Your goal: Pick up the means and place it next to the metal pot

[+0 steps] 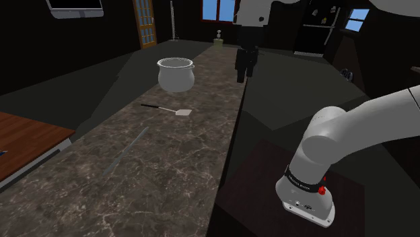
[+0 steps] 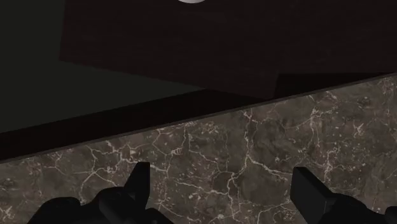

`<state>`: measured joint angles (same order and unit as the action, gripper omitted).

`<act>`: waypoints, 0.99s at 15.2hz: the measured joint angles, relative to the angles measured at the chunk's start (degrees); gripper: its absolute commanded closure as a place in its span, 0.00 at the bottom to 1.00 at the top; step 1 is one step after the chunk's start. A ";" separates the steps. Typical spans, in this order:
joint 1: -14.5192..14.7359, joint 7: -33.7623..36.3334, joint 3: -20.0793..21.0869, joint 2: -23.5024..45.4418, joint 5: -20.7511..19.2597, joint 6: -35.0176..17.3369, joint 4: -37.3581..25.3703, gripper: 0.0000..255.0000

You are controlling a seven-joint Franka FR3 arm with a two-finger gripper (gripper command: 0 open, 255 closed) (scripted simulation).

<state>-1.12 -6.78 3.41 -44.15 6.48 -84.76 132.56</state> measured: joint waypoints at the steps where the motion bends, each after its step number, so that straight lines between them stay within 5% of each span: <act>1: 0.00 0.00 0.00 0.00 0.00 0.00 0.00 0.00; 7: -0.95 13.95 8.13 0.48 5.21 -4.79 2.46 0.00; 15: -3.99 36.87 22.42 9.41 10.86 -15.92 1.15 0.00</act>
<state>-5.11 30.09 25.83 -34.74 17.34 -100.68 133.71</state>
